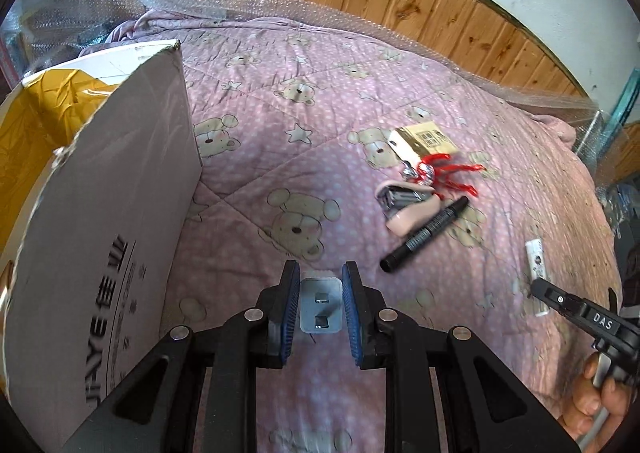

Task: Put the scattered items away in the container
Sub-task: 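Grasp the white charger with the left tool while the right tool grasps the clear-capped marker tube, then lift and carry the charger and marker tube over the cardboard box with both tools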

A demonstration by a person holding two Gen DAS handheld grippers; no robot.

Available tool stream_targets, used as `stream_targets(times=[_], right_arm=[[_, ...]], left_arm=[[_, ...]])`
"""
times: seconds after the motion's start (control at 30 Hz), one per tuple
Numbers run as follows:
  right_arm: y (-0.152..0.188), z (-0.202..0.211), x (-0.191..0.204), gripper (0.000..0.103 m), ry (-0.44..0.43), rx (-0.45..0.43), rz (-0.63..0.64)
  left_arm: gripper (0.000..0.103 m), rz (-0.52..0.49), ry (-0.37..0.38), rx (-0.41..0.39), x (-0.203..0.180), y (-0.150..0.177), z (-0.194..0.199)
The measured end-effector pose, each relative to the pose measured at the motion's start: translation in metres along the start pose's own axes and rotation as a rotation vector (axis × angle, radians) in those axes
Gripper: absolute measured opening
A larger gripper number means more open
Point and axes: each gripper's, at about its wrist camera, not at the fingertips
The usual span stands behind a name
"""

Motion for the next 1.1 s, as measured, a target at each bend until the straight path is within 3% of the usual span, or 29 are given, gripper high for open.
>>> stream_targets(times=[0.2,0.27,0.37,0.47,0.9,1.1], right_arm=[[0.014,0.011,0.015,0.011,-0.01,-0.007,0.028],[0.02,0.01,0.016,0.011,-0.012,0.003,0.03],[0.028,0.006,0.016,0.011,-0.011,0.025,0.033],[0.033,0.0,0.016,0.011,-0.008,0.044,0.036],[0.032,-0.021,0.009,0.011,-0.003,0.079,0.027],[0.027,-0.014,0.015,0.011,-0.016,0.062,0.039]], left_arm=[[0.023,-0.008,0.017,-0.011,0.006,0.017,0.013],[0.023,-0.017,-0.01,0.009,0.011,0.023,0.005],[0.031,-0.014,-0.027,0.046,0.016,0.033,-0.011],[0.046,-0.02,-0.042,0.073,0.019,0.042,-0.025],[0.047,0.013,-0.021,0.021,0.028,0.023,-0.036],[0.047,0.047,0.037,-0.006,0.031,0.024,-0.021]])
Point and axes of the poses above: each gripper's, at about its wrist camera, not at the fingertips, and z roughly against the way its jaws point, x to its left, y to its underside, and after that the axes turned 4 degrees about z, right-handed
